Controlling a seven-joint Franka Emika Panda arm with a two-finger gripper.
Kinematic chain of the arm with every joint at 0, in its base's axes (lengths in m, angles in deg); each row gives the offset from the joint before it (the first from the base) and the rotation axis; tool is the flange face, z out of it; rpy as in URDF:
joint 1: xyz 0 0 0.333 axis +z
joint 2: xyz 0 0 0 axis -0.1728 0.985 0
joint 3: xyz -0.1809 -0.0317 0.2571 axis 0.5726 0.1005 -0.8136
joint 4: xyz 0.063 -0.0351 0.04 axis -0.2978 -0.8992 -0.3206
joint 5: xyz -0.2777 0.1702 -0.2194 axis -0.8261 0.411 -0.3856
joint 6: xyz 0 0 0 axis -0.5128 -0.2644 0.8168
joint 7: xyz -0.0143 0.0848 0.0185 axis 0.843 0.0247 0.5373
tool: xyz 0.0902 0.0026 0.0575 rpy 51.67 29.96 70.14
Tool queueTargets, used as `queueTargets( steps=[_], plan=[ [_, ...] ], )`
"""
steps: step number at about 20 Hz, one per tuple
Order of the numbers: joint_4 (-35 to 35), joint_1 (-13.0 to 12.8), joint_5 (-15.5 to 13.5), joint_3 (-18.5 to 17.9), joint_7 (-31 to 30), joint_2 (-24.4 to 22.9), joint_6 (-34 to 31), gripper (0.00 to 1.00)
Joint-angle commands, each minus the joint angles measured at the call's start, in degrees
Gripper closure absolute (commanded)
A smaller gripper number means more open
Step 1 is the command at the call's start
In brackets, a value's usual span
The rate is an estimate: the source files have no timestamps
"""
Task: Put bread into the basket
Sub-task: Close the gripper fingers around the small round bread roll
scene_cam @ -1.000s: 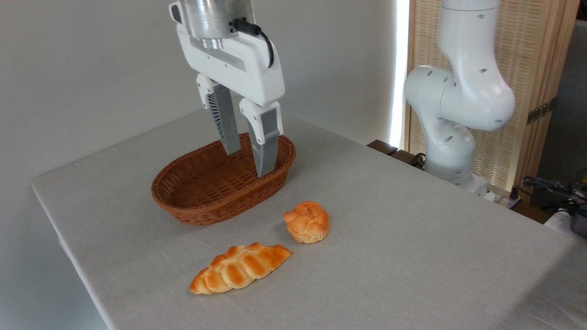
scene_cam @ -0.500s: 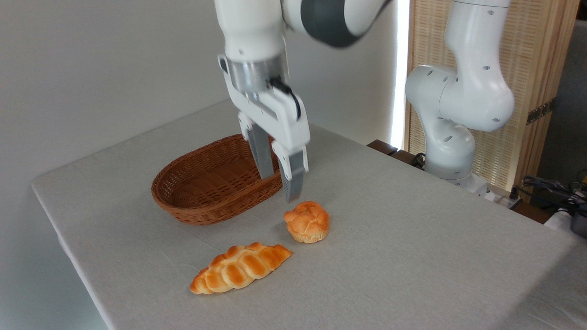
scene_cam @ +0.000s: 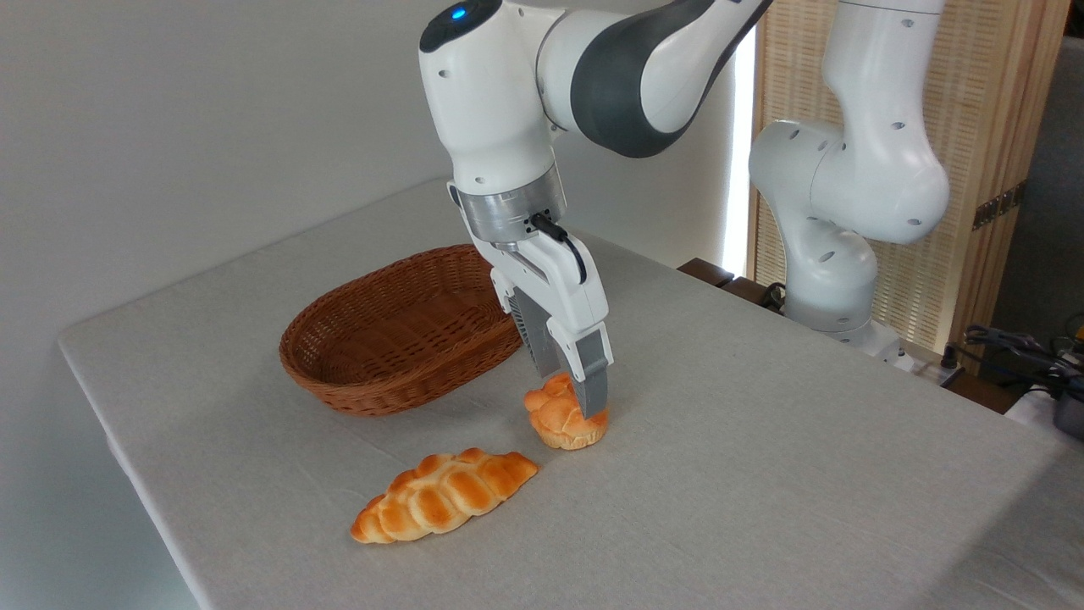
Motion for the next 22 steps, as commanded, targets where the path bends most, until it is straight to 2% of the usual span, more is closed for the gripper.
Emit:
queueTargets(
  steps=[1, 4, 11, 18, 22],
  plan=[
    [-1.6, -1.1, 0.3, -1.1, 0.8, -1.4, 1.3, 0.00],
    [-1.9, -1.1, -0.2, -1.1, 0.8, -1.2, 1.3, 0.00],
    [-2.0, -1.1, -4.6, -1.2, 0.8, -1.0, 2.9, 0.00],
    [-2.7, -1.1, -4.9, -1.2, 0.8, -0.5, 3.3, 0.00],
    [-5.0, -1.2, -4.8, -1.2, 0.8, -0.3, 6.1, 0.00]
  ],
)
